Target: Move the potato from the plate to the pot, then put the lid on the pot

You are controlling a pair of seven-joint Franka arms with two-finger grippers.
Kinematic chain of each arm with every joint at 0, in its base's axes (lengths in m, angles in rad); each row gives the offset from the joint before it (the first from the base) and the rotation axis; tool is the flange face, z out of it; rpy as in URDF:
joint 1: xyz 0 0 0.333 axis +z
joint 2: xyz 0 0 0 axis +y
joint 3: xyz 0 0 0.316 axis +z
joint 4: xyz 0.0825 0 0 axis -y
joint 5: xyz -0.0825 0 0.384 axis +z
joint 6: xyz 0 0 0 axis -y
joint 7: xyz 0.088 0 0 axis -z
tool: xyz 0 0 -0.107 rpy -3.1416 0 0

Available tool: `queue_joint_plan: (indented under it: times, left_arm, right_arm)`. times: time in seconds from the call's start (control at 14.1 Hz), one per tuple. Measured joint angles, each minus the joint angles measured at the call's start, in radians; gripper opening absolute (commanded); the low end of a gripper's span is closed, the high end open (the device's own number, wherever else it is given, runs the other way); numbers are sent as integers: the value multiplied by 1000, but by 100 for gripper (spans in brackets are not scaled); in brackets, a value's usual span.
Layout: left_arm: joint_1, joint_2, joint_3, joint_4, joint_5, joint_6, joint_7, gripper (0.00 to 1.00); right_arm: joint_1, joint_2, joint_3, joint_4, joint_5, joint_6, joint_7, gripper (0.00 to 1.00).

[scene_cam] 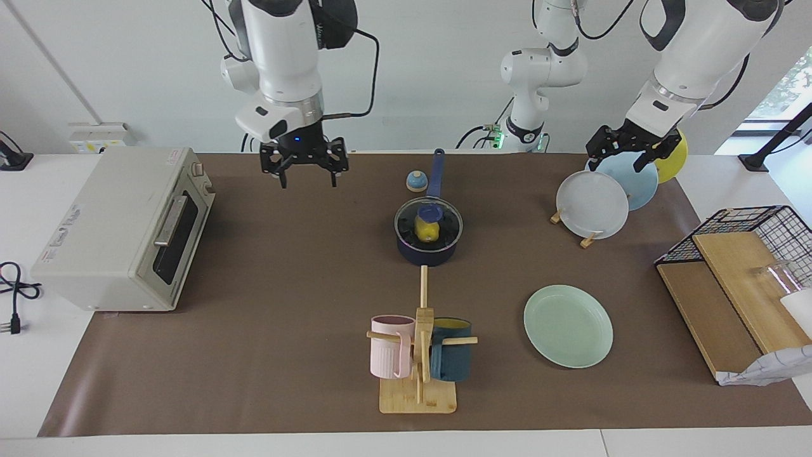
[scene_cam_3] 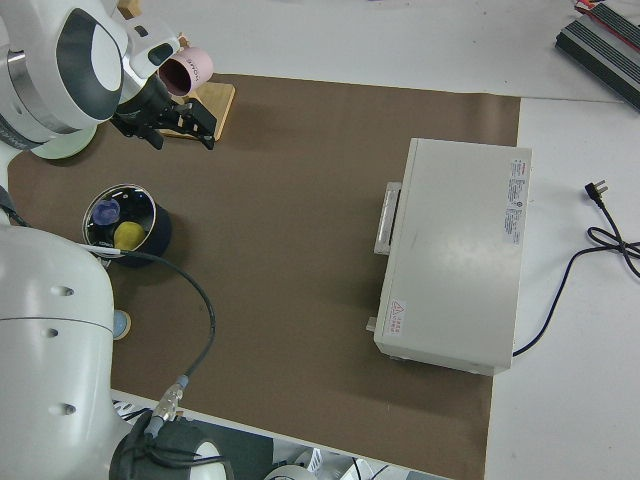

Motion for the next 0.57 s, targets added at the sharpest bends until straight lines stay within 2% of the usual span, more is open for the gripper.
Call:
queue_joint_plan:
  times: [0.35, 0.57]
  left_arm:
    - [25, 0, -21, 0, 0, 0, 0, 100]
    - [41, 0, -42, 0, 0, 0, 0, 100]
  right_arm:
    - [-71, -52, -117, 4, 0, -139, -229, 100]
    - [-143, -74, -142, 4, 0, -164, -289, 100]
